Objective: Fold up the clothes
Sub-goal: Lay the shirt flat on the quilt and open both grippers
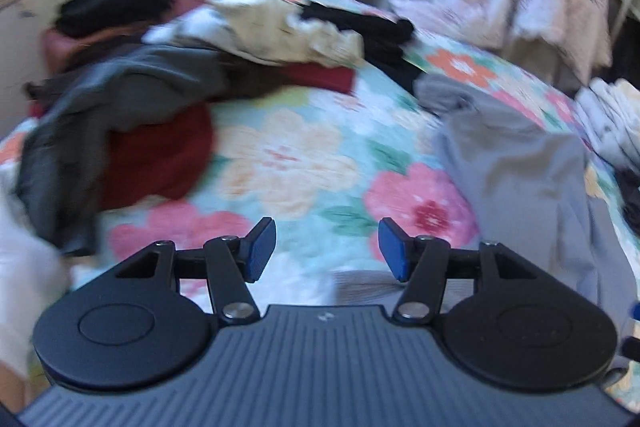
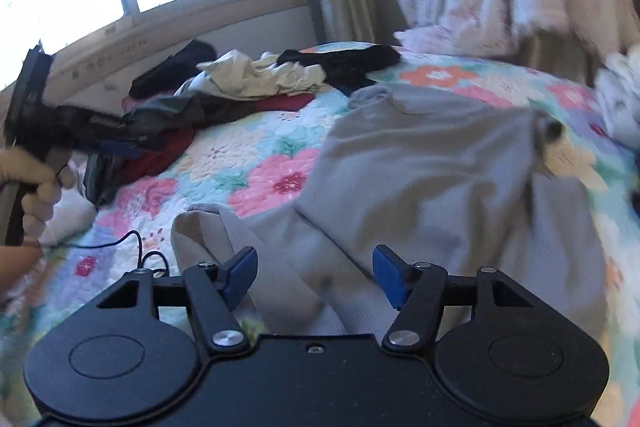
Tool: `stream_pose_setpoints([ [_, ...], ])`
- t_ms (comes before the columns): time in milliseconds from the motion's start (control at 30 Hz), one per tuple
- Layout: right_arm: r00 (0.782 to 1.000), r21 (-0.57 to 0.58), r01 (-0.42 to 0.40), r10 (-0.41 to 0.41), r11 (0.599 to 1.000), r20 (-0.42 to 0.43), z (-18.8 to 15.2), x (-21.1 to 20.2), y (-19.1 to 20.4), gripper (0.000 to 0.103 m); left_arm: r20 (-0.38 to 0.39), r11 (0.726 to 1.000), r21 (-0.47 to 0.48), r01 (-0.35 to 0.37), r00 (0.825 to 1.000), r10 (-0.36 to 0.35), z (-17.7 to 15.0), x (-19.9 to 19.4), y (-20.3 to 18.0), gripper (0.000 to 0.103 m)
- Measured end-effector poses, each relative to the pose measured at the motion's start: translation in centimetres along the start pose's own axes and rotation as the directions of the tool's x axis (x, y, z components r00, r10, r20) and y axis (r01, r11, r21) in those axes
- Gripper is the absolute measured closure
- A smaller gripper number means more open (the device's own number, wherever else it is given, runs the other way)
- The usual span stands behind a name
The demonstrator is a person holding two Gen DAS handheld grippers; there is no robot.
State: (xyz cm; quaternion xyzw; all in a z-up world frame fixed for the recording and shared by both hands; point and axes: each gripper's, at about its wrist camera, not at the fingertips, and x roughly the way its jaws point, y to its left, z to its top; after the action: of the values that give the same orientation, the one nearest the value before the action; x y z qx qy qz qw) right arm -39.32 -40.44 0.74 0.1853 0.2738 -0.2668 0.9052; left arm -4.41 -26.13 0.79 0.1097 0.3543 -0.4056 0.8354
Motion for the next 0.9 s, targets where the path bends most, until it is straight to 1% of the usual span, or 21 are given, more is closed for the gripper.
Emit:
stream_pose_setpoints([
  [67, 0.999, -0.012, 0.036, -0.036, 0.999, -0.008, -1.0, -1.6, -0.6, 0.035, 0.058, 0.996, 0.019, -0.082, 0.995, 0.081, -0.2, -1.1, 1.6, 0.041],
  [100, 0.999, -0.023, 0.049, -0.050, 0.999, -0.020, -1.4, -2.2, -0.9, 0.035, 0.107, 0.991, 0.026, -0.129, 0.986, 0.126, -0.4, -1.6, 2.6, 0.041],
  [133, 0.998, -0.047, 0.062, -0.063, 0.997, -0.024, -1.7, -2.8, -1.0, 0.035, 0.136, 0.987, 0.029, -0.160, 0.978, 0.155, -0.7, -2.0, 3.6, 0.041],
  [200, 0.996, -0.106, 0.085, -0.088, 0.991, -0.025, -2.2, -3.8, -1.2, 0.035, 0.174, 0.978, 0.037, -0.207, 0.965, 0.198, -1.3, -2.8, 5.6, 0.041],
  [333, 0.997, -0.177, 0.065, -0.071, 0.982, -0.028, -3.0, -5.2, -2.1, 0.034, 0.203, 0.969, 0.032, -0.247, 0.950, 0.235, -1.8, -4.1, 8.7, 0.041],
  [400, 0.996, -0.188, 0.070, -0.078, 0.980, -0.035, -3.9, -5.5, -2.5, 0.034, 0.213, 0.966, 0.038, -0.255, 0.947, 0.242, -1.5, -4.7, 9.1, 0.041],
  [467, 0.996, -0.176, 0.068, -0.078, 0.982, -0.053, -4.6, -5.8, -2.9, 0.034, 0.215, 0.971, 0.019, -0.239, 0.949, 0.229, -1.0, -5.0, 9.1, 0.039],
  [533, 0.996, -0.151, 0.040, -0.051, 0.988, -0.073, -5.4, -6.3, -3.2, 0.034, 0.209, 0.978, -0.018, -0.209, 0.956, 0.208, -0.5, -5.2, 8.8, 0.039],
  [567, 0.996, -0.138, 0.024, -0.036, 0.990, -0.086, -5.7, -6.6, -3.4, 0.034, 0.212, 0.975, -0.018, -0.220, 0.953, 0.218, -0.3, -5.3, 8.4, 0.039],
  [600, 0.995, -0.122, 0.009, -0.021, 0.992, -0.102, -6.0, -7.0, -3.6, 0.034, 0.219, 0.970, -0.008, -0.243, 0.946, 0.239, 0.0, -5.5, 8.0, 0.039],
  [633, 0.993, -0.106, -0.006, -0.007, 0.994, -0.117, -6.3, -7.5, -3.8, 0.034, 0.230, 0.953, 0.010, -0.302, 0.928, 0.292, 0.3, -5.7, 7.6, 0.039],
  [667, 0.991, -0.093, -0.019, 0.006, 0.995, -0.133, -6.6, -7.9, -4.0, 0.034, 0.246, 0.926, 0.031, -0.377, 0.901, 0.358, 0.6, -5.9, 7.1, 0.038],
  [700, 0.989, -0.089, -0.027, 0.014, 0.996, -0.145, -6.8, -8.6, -4.2, 0.034, 0.251, 0.903, 0.036, -0.427, 0.879, 0.406, 1.0, -6.2, 6.9, 0.037],
  [733, 0.988, -0.092, -0.031, 0.016, 0.995, -0.151, -6.9, -9.3, -4.4, 0.033, 0.218, 0.918, 0.016, -0.396, 0.897, 0.383, 1.8, -6.4, 7.2, 0.036],
  [767, 0.988, -0.093, -0.027, 0.013, 0.995, -0.154, -7.0, -9.8, -4.7, 0.033, 0.170, 0.944, -0.015, -0.331, 0.929, 0.328, 2.7, -6.6, 7.9, 0.036],
  [800, 0.988, -0.089, -0.019, 0.005, 0.996, -0.157, -7.0, -10.2, -5.0, 0.032, 0.111, 0.973, -0.035, -0.229, 0.966, 0.232, 3.6, -6.5, 8.5, 0.036],
  [833, 0.987, -0.082, -0.017, 0.003, 0.997, -0.161, -7.0, -10.2, -5.4, 0.032, 0.049, 0.993, -0.056, -0.109, 0.993, 0.111, 4.4, -6.3, 9.2, 0.036],
  [867, 0.986, -0.071, -0.020, 0.008, 0.997, -0.167, -7.0, -9.9, -5.7, 0.032, -0.014, 0.997, -0.068, -0.035, 0.999, 0.034, 5.1, -5.8, 9.4, 0.036],
  [900, 0.985, -0.060, -0.024, 0.013, 0.998, -0.172, -6.9, -9.6, -6.0, 0.032, -0.048, 0.999, -0.032, -0.003, 0.999, 0.002, 5.4, -5.4, 8.8, 0.036],
])
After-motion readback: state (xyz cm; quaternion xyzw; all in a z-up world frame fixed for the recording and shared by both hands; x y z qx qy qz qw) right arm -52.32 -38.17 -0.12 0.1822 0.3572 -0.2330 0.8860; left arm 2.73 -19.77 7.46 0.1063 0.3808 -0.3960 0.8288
